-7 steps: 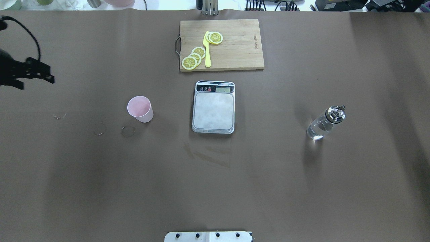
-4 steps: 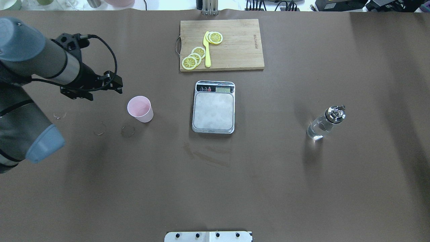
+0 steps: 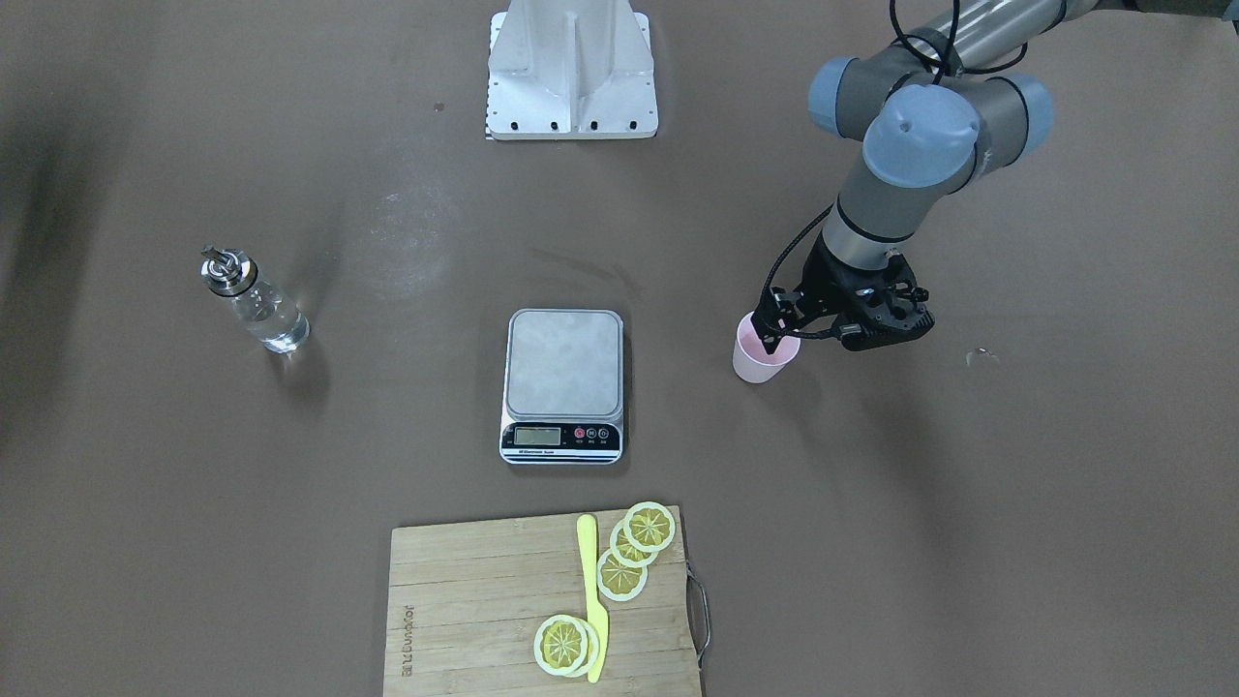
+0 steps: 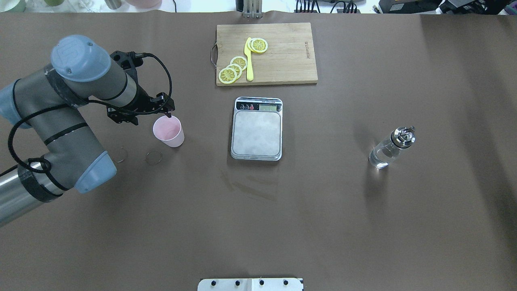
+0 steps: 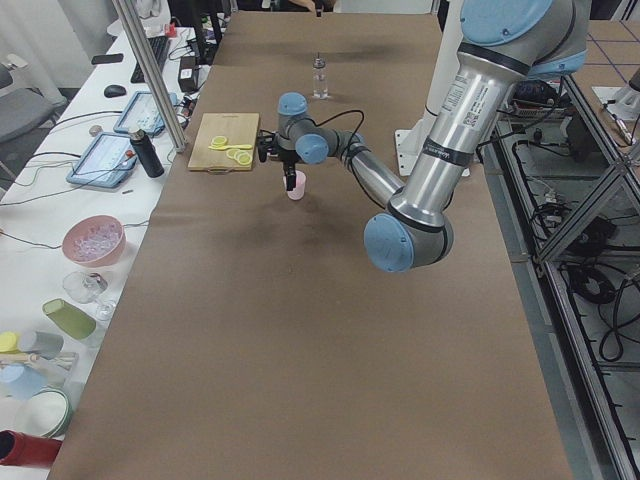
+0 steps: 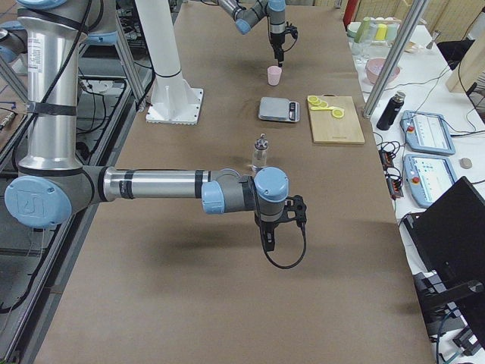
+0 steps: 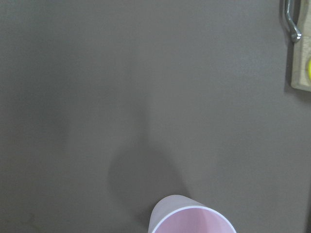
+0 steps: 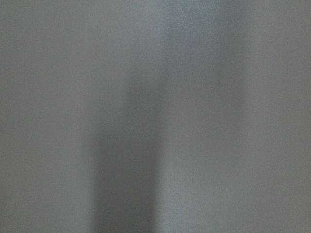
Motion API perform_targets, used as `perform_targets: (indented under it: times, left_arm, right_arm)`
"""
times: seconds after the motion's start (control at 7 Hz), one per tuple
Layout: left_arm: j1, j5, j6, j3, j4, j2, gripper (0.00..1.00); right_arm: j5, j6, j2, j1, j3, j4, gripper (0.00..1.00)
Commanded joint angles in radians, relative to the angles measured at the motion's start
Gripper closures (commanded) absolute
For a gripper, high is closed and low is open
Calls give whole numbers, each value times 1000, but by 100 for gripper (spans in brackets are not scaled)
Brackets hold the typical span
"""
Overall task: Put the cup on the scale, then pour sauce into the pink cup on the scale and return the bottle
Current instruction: 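Reach the left gripper to the pink cup and grasp its rim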
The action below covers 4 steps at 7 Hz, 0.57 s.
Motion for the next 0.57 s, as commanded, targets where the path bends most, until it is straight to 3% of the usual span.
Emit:
perform_targets:
  times: [0.0, 0.43]
  left_arm:
    - [8, 1, 1, 8, 1, 2, 5]
    - [42, 1, 1, 26, 1, 2, 15]
  right_arm:
    - [7, 0, 0, 0, 0, 0, 0]
    - [5, 0, 3, -3, -2, 0, 0]
